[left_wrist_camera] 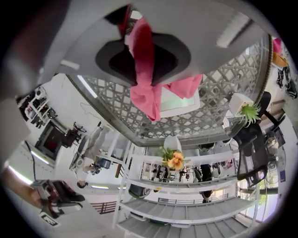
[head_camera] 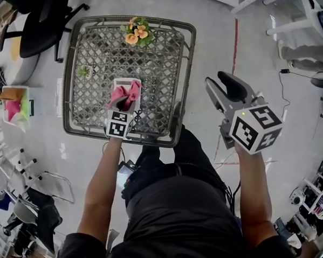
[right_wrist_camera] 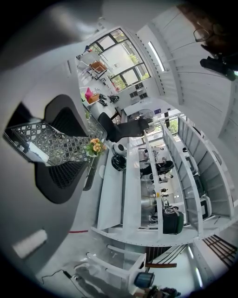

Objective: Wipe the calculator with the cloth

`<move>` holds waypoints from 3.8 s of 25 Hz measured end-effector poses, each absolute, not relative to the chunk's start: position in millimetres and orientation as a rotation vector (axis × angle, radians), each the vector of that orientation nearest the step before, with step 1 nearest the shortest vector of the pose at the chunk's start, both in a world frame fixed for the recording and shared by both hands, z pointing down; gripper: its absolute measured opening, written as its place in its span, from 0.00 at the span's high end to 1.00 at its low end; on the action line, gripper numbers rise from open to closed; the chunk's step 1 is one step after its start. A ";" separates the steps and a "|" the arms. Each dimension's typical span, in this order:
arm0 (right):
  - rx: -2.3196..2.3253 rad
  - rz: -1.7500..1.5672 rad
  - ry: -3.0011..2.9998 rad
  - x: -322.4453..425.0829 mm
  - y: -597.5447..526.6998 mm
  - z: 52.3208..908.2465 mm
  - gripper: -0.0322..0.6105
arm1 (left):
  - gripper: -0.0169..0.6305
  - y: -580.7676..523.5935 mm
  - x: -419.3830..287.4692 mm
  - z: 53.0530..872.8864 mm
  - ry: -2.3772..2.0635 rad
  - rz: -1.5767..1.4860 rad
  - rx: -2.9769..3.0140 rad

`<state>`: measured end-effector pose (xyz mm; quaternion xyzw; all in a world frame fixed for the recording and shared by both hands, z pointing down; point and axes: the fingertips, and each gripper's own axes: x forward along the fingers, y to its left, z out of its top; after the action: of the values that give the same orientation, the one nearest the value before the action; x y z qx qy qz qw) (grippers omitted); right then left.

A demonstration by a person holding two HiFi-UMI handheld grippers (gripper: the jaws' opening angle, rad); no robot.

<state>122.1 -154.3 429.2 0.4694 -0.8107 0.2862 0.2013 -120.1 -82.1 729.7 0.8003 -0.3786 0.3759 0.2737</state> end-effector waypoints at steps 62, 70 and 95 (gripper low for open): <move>1.264 0.816 -2.250 100.1 -156.7 442.9 0.70 | 0.76 -97.1 -235.8 721.3 -1.252 1.005 1.982; 1.268 0.821 -2.249 103.7 -156.1 443.2 0.70 | 0.76 -90.9 -206.4 716.2 -1.213 1.110 2.074; 1.304 0.846 -2.232 138.7 -145.4 449.4 0.70 | 0.76 -40.5 -52.3 732.2 -0.752 1.054 2.253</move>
<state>138.7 -145.4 449.4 0.4688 -0.8025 0.3041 0.2091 -52.3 -40.5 732.2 0.8352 -0.2787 0.3909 0.2681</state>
